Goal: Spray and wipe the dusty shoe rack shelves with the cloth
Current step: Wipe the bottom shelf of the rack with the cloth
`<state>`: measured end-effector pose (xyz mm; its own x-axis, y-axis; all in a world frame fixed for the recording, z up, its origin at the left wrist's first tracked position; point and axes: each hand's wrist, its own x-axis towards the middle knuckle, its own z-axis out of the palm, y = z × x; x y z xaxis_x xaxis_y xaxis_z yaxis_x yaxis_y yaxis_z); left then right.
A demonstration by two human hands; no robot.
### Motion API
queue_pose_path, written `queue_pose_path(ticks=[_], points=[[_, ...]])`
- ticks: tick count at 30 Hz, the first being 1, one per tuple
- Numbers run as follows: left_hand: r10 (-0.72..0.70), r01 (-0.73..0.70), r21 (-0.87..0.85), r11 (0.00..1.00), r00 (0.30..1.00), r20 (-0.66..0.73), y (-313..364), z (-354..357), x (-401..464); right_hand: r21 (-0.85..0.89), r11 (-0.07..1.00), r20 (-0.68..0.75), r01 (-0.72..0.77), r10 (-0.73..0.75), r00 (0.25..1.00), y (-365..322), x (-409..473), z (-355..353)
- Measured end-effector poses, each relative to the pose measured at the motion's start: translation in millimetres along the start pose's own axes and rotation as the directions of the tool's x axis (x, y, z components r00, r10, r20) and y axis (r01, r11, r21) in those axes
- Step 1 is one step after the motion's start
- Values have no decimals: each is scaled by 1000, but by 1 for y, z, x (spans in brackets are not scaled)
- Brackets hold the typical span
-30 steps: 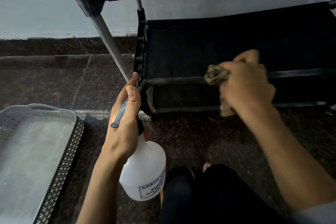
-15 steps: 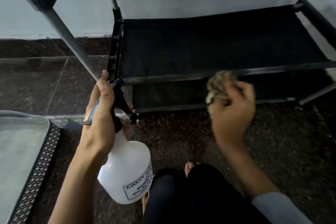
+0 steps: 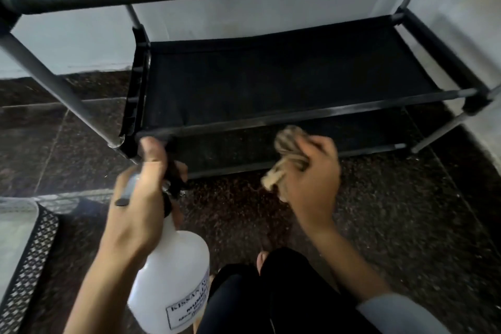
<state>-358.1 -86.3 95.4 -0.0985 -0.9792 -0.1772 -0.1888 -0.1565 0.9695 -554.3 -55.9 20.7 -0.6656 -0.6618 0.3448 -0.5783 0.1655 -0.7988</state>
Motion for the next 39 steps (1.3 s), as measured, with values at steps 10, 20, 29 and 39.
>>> queue_pose_path(ticks=[10, 20, 29, 39], points=[[-105, 95, 90, 991, 988, 117, -5, 50, 7, 65, 940, -122, -335, 341, 932, 43, -9, -51], [-87, 74, 152, 986, 993, 74, -1, 59, -3, 247, 959, -20, -137, 146, 989, 3, -14, -31], [18, -14, 78, 997, 999, -39, -8, 36, 7, -376, 788, 319, 487, -384, 867, -78, 18, 37], [-89, 86, 57, 995, 995, 52, -10, 38, 18, -593, 803, 33, -53, 90, 995, 10, 98, -60]])
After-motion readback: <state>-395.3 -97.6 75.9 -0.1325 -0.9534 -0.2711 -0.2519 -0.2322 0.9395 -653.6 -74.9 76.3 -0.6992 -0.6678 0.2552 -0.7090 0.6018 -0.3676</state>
